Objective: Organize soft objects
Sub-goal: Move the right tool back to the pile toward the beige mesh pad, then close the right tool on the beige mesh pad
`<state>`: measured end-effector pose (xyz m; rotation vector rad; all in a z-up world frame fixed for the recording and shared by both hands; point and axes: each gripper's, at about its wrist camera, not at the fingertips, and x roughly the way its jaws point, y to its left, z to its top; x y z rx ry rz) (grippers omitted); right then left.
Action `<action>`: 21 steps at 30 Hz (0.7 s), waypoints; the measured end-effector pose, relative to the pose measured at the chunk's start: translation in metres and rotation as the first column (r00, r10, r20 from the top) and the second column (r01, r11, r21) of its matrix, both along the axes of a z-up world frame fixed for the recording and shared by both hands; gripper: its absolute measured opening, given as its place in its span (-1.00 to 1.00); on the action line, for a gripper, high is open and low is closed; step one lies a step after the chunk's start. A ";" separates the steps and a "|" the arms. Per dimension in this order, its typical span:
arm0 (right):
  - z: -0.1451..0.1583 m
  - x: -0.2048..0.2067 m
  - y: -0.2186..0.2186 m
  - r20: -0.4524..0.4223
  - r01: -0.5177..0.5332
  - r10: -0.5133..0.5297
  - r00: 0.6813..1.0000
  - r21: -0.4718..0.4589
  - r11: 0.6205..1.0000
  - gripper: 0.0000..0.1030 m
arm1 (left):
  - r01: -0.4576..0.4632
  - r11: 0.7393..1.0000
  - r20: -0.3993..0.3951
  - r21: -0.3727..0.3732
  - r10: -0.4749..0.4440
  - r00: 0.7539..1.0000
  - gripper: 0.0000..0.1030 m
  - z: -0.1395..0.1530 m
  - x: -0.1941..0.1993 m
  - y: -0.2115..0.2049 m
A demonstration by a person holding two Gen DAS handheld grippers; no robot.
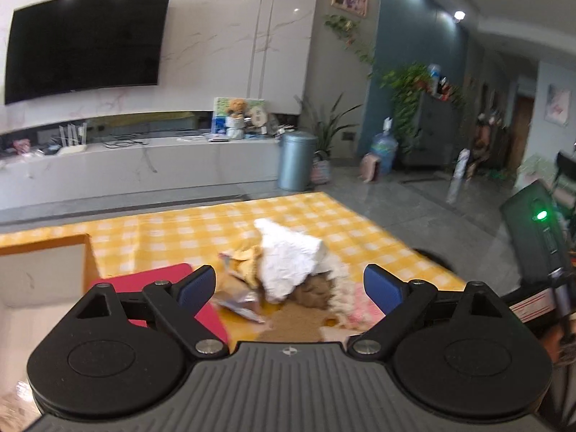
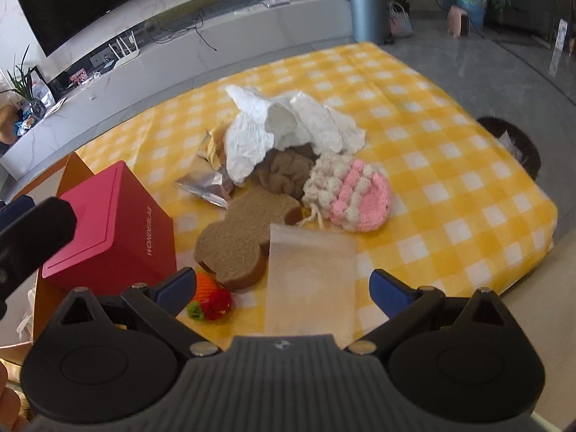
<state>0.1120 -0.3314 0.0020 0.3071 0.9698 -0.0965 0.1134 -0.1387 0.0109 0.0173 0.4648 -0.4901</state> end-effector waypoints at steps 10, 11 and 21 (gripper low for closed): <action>-0.037 0.035 -0.002 -0.148 -0.014 0.031 0.988 0.109 0.994 0.94 | -0.064 0.994 0.010 0.086 0.064 0.998 1.00 -0.012 -0.004 0.010; -0.039 0.038 0.000 -0.157 -0.015 0.031 0.987 0.099 0.995 0.94 | -0.069 0.994 0.012 0.087 0.068 0.998 1.00 -0.012 -0.006 0.013; -0.080 0.066 -0.020 -0.344 0.163 -0.158 0.926 -0.016 0.987 0.95 | -0.014 0.994 -0.005 0.108 0.015 1.000 1.00 -0.017 -0.018 0.012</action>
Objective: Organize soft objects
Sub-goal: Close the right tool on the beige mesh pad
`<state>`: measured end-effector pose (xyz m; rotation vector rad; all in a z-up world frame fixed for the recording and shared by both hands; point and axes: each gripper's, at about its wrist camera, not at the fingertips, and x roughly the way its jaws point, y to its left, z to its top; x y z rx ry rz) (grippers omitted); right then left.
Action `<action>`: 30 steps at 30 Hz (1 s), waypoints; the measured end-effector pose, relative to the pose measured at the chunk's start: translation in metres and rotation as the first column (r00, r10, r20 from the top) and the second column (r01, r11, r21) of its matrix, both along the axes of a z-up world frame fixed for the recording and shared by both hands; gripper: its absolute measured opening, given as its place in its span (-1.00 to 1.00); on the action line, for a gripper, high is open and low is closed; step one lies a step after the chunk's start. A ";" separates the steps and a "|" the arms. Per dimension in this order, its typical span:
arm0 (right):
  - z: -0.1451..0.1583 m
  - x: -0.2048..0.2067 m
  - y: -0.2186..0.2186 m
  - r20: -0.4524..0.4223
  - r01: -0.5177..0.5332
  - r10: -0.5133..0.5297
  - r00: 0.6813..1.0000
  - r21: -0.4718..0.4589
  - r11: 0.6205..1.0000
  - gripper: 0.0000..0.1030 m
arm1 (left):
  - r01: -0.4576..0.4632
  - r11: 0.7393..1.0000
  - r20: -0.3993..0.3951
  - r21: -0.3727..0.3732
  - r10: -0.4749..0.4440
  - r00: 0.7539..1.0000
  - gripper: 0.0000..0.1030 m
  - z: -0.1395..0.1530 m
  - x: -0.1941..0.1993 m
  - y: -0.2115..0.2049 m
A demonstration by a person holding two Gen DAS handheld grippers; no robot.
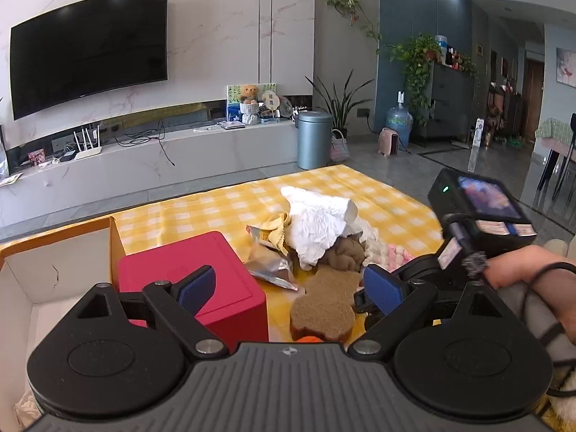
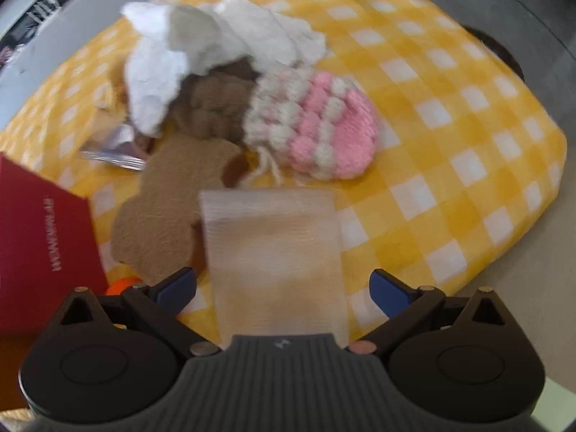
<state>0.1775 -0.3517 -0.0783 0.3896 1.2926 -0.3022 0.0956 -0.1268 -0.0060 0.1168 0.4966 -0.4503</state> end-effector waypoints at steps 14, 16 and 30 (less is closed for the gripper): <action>-0.018 0.004 -0.012 -0.094 0.033 -0.038 0.995 -0.059 0.998 0.38 | -0.065 0.998 -0.056 -0.014 0.065 0.996 1.00 0.007 -0.004 0.010; -0.011 0.002 -0.012 -0.073 0.055 -0.060 0.996 -0.066 0.996 -0.13 | -0.067 0.998 -0.056 -0.009 0.067 0.996 1.00 0.007 -0.005 0.008; 0.045 -0.052 -0.040 0.285 0.134 -0.149 0.947 0.074 0.988 -1.00 | 0.072 0.992 -0.018 0.106 -0.071 0.997 1.00 -0.016 -0.015 -0.019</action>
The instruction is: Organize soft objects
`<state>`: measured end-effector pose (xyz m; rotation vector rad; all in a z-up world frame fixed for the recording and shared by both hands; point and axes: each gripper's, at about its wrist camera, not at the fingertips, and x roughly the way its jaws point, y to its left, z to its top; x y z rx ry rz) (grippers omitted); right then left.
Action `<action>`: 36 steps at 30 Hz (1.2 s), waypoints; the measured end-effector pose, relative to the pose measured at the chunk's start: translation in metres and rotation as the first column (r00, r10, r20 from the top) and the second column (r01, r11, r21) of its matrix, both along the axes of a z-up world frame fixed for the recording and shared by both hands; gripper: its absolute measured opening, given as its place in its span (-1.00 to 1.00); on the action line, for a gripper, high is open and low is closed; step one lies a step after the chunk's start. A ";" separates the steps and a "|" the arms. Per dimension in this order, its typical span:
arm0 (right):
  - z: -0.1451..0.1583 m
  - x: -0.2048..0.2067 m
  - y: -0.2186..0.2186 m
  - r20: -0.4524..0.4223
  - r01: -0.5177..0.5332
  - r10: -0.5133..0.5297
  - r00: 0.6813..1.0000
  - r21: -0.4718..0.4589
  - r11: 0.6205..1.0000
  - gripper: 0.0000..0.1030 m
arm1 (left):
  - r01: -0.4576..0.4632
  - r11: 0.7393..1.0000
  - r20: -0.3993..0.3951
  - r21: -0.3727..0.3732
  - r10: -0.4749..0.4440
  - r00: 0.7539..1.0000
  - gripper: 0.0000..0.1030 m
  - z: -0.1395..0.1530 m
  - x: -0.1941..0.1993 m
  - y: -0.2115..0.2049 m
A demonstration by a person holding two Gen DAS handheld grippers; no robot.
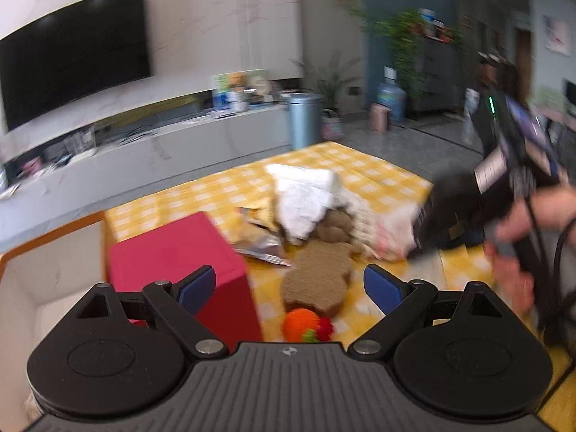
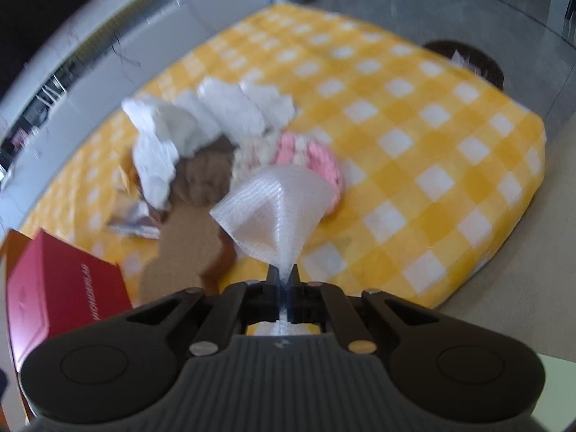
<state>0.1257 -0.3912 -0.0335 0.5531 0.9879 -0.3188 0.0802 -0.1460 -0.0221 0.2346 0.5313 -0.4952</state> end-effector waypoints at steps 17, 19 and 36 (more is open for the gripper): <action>0.035 -0.026 -0.011 0.172 0.073 -0.062 0.983 -0.057 0.996 -1.00 | 0.022 0.982 -0.168 0.189 0.011 0.986 0.80 -0.075 0.033 -0.061; 0.035 -0.026 -0.010 0.172 0.063 -0.053 0.984 -0.052 0.997 -1.00 | -0.009 0.982 -0.192 0.190 0.046 0.980 0.79 -0.082 0.040 -0.062; 0.026 -0.025 -0.009 0.134 0.042 -0.037 0.990 -0.036 0.998 -0.99 | -0.132 0.969 -0.225 0.208 0.179 0.958 0.00 -0.102 0.058 -0.058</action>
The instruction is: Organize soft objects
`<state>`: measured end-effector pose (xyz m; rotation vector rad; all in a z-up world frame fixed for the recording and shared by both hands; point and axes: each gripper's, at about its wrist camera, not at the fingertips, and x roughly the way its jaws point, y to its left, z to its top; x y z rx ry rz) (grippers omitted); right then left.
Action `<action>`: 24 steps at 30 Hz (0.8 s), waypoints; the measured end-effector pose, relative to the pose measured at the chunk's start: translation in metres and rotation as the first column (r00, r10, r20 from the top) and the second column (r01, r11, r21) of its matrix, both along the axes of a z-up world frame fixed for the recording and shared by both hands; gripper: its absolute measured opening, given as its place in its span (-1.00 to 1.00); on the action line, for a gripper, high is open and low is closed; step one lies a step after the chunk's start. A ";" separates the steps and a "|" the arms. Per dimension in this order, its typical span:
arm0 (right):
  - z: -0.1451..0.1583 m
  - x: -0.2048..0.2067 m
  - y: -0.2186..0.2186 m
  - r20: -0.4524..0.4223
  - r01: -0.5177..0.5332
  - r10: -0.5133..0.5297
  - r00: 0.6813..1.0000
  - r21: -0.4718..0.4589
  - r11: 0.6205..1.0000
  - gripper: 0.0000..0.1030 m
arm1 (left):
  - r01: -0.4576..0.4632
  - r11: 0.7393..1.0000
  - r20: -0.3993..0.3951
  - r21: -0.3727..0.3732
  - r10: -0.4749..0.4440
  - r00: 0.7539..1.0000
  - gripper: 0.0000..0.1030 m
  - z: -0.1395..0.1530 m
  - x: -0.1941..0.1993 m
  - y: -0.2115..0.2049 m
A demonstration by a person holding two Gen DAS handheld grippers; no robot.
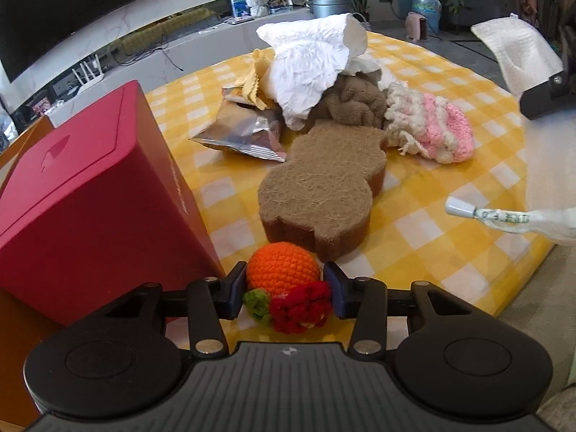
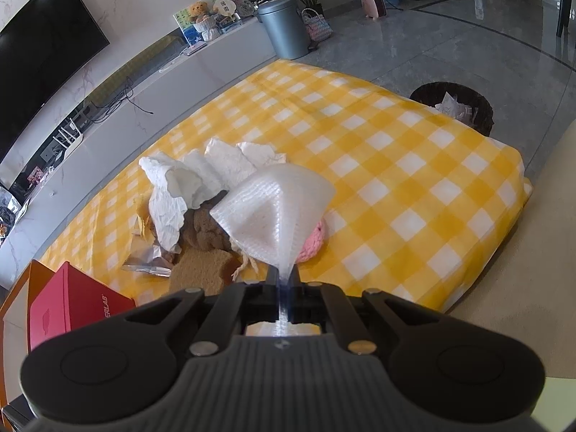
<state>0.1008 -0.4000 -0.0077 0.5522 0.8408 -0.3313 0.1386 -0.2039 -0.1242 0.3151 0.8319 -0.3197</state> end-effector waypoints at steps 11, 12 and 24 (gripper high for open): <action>-0.002 0.002 0.002 -0.009 -0.027 0.027 1.000 -0.009 1.000 -0.99 | 0.070 0.998 0.029 0.001 -0.070 0.997 -0.01 0.015 -0.023 0.001; -0.002 0.002 0.002 -0.010 -0.029 0.029 1.000 -0.010 1.000 -0.99 | 0.069 0.998 0.028 -0.007 -0.069 0.997 -0.01 0.019 -0.025 0.003; 0.012 -0.007 0.003 0.056 -0.050 0.049 0.997 0.003 0.999 -0.99 | 0.096 0.992 0.126 -0.082 -0.085 0.988 -0.01 0.085 -0.051 0.037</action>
